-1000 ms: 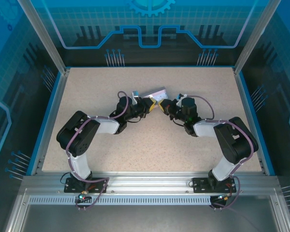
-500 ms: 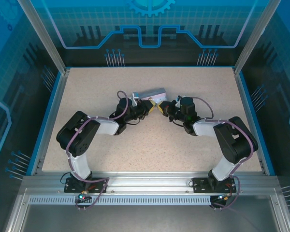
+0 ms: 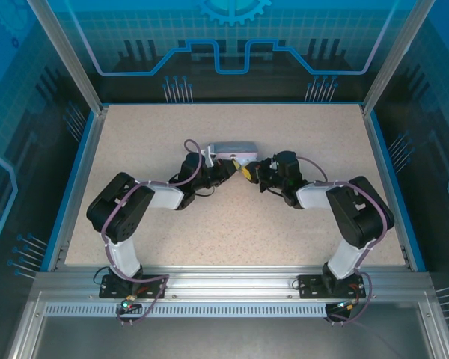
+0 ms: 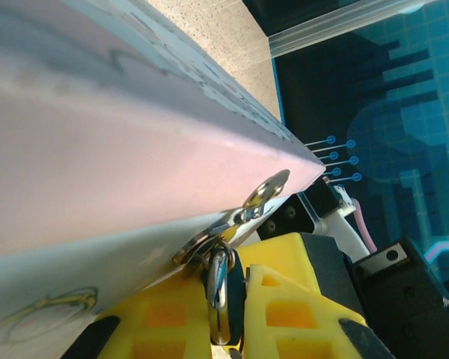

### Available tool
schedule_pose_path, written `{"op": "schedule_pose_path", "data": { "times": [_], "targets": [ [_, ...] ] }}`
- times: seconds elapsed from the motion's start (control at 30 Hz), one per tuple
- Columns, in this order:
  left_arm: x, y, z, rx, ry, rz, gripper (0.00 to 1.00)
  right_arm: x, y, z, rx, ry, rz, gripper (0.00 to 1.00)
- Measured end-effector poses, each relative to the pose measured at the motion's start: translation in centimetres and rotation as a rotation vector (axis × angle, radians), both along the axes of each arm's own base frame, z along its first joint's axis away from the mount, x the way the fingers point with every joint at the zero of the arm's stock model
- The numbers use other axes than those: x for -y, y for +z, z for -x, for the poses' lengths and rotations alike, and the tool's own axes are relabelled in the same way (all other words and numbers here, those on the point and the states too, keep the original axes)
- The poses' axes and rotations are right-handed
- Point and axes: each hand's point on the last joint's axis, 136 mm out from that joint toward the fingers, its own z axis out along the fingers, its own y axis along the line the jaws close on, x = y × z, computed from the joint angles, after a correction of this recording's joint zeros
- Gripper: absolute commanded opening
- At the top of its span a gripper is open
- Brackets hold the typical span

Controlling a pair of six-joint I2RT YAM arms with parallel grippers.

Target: Unlock the padlock with the key

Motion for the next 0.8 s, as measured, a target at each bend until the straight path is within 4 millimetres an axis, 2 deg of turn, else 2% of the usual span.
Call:
{"op": "schedule_pose_path", "data": {
  "times": [0.67, 0.73, 0.8],
  "targets": [
    [-0.1, -1.0, 1.0, 0.117, -0.095, -0.133, 0.00, -0.5, -1.4, 0.7, -0.126, 0.039, -0.083, 0.00],
    [-0.1, -1.0, 1.0, 0.116, -0.094, -0.132, 0.00, -0.5, -1.4, 0.7, -0.125, 0.038, -0.082, 0.10],
    [0.0, -1.0, 1.0, 0.110, -0.093, -0.126, 0.00, -0.5, -1.4, 0.7, -0.115, 0.041, -0.078, 0.28]
  ]
}}
